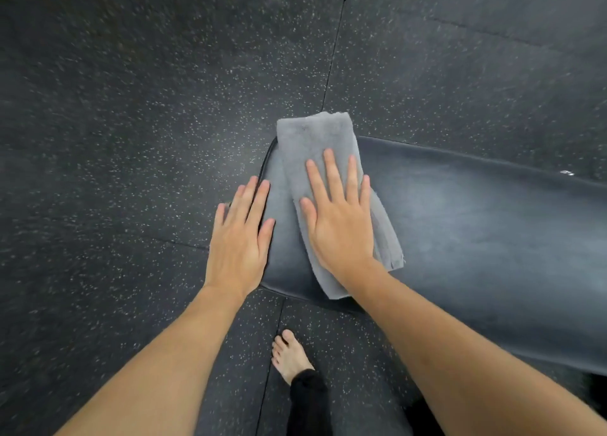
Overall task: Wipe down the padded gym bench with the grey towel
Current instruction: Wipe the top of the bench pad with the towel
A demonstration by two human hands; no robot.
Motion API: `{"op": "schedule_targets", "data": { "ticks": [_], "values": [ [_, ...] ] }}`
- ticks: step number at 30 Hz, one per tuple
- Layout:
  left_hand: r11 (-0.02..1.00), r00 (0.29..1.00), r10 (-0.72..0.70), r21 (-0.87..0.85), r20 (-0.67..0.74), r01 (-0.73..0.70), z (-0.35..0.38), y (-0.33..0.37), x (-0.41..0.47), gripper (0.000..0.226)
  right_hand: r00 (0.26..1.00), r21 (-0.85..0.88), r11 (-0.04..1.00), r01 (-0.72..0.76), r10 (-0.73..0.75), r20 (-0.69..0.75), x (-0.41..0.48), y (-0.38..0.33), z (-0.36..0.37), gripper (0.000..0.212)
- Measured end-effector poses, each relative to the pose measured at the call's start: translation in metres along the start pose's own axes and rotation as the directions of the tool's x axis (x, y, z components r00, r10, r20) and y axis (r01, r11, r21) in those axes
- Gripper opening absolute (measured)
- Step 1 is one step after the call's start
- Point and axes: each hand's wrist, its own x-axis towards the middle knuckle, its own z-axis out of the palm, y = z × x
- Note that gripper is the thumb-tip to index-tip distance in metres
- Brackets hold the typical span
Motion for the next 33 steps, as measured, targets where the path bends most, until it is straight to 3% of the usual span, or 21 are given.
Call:
{"op": "schedule_targets", "data": {
  "ticks": [4, 7, 11, 15, 20, 24, 28, 33],
  "values": [
    [0.999, 1.0, 0.004, -0.04, -0.017, -0.005, -0.003, -0.003, 0.0, 0.056, 0.997, 0.031, 0.996, -0.081, 0.08, 0.017, 0.078, -0.014, -0.004, 0.058],
    [0.993, 0.996, -0.054, -0.106, -0.074, 0.046, -0.006, -0.004, -0.001, 0.057, 0.995, 0.012, 0.995, -0.096, 0.096, 0.014, 0.09, -0.02, -0.001, 0.059],
    [0.974, 0.949, -0.168, -0.191, -0.266, 0.119, -0.021, 0.001, 0.005, 0.052, 0.997, 0.011, 0.997, 0.072, -0.072, 0.013, 0.039, -0.043, 0.005, 0.064],
    [0.994, 0.954, -0.097, -0.077, -0.282, 0.078, -0.039, 0.017, 0.014, 0.05, 0.973, 0.079, 0.972, 0.22, -0.225, 0.054, -0.031, -0.072, 0.018, 0.065],
    [0.995, 0.966, 0.007, 0.097, -0.26, 0.018, -0.041, 0.054, 0.019, 0.049, 0.972, -0.006, 0.973, 0.23, -0.23, 0.046, -0.095, -0.023, 0.016, 0.06],
    [0.992, 0.974, 0.056, 0.12, -0.221, -0.03, -0.012, 0.107, 0.022, 0.052, 0.994, -0.057, 0.992, 0.109, -0.107, 0.037, -0.149, 0.077, 0.001, 0.058],
    [0.994, 0.989, 0.073, 0.096, -0.128, -0.061, 0.029, 0.153, 0.026, 0.058, 0.984, -0.067, 0.983, -0.172, 0.175, 0.035, -0.188, 0.195, -0.025, 0.059],
    [0.958, 0.998, 0.054, 0.285, -0.038, -0.041, 0.075, 0.161, 0.027, 0.069, 0.964, -0.042, 0.965, -0.259, 0.261, 0.056, -0.179, 0.216, -0.033, 0.059]
  ]
}}
